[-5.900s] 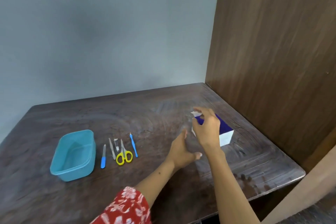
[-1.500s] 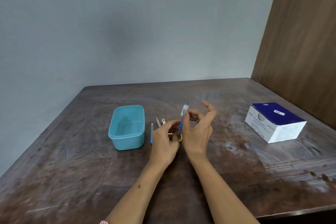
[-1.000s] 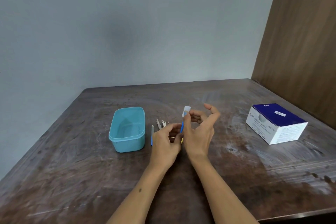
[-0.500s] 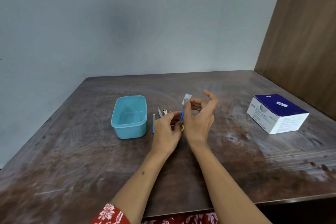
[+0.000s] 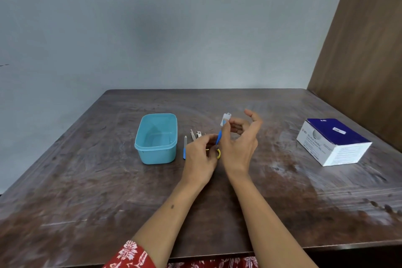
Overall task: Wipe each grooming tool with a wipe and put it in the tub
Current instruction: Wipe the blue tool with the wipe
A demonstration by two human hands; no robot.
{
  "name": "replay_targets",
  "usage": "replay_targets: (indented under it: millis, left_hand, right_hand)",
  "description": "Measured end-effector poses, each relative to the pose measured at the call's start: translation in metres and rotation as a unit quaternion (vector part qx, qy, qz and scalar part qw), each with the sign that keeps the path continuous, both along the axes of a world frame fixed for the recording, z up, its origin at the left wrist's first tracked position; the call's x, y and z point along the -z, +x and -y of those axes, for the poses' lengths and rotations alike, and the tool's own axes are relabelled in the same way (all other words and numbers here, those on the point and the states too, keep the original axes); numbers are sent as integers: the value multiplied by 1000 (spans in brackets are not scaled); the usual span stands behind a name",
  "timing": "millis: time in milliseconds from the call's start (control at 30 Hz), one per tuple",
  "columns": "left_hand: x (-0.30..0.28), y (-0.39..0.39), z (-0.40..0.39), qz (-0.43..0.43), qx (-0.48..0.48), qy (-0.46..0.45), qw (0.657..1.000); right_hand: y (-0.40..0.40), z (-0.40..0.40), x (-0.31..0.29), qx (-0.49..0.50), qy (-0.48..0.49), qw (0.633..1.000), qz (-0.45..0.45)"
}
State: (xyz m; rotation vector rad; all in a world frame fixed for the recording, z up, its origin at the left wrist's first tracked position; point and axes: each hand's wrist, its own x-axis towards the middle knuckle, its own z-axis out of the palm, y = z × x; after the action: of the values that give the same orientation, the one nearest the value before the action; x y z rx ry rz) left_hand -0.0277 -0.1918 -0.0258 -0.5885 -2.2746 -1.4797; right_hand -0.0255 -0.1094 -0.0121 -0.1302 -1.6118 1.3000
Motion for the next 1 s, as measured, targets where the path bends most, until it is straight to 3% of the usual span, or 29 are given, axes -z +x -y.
replay_targets:
  millis: [167, 567, 800, 1000]
  left_hand:
    - [1, -1, 1, -17, -15, 0, 1000]
    - [4, -2, 0, -46, -42, -26, 998]
    - [4, -3, 2, -52, -59, -33, 996]
    - [2, -3, 0, -54, -83, -2, 995]
  right_hand:
    - [1, 1, 1, -23, -3, 999, 25]
    - [3, -2, -6, 20, -45, 998, -28]
    - [5, -2, -6, -11, -60, 998, -16]
    - [5, -4, -6, -3, -105, 994, -27]
